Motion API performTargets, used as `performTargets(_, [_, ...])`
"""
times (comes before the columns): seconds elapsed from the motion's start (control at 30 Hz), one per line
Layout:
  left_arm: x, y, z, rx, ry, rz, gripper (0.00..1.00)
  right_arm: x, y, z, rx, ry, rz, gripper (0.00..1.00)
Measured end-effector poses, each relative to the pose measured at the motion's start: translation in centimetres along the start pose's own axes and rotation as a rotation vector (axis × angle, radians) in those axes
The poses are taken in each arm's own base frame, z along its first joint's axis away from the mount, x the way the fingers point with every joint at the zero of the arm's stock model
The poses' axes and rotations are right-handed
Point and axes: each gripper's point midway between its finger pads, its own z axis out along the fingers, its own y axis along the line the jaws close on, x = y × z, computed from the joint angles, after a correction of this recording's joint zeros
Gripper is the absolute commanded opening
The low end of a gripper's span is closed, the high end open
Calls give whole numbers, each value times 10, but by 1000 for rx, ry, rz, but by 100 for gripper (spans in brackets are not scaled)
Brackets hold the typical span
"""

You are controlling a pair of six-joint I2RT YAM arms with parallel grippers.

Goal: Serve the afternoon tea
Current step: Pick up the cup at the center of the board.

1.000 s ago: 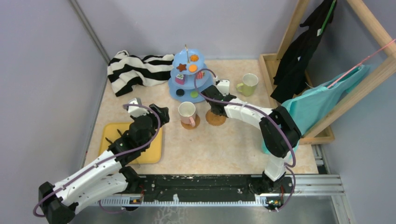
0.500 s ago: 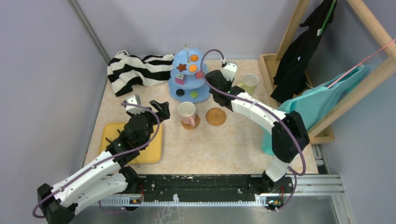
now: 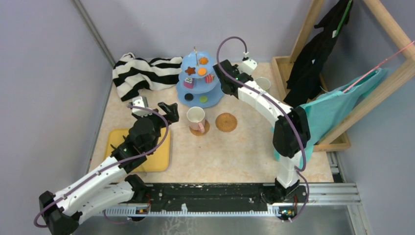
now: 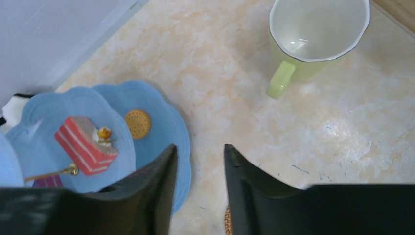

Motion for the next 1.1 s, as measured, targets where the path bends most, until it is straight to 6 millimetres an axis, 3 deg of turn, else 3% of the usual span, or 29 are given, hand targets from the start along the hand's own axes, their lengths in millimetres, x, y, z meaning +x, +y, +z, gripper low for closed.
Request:
performTargets(0.1, [-3, -3, 1, -1, -4, -1, 99, -2, -4, 13, 55, 11, 26, 60])
performTargets(0.3, [-6, -8, 6, -4, -3, 15, 99, -1, -28, 29, 141, 35, 38, 71])
performTargets(0.6, [-1, -6, 14, -14, 15, 36, 99, -6, -44, 44, 194, 51, 96, 72])
performTargets(0.9, [2, -3, 20, -15, 29, 40, 99, 19, -60, 79, 297, 99, 77, 71])
performTargets(1.1, [4, -1, 26, -20, 36, 39, 99, 19, -66, 87, 322, 102, 80, 71])
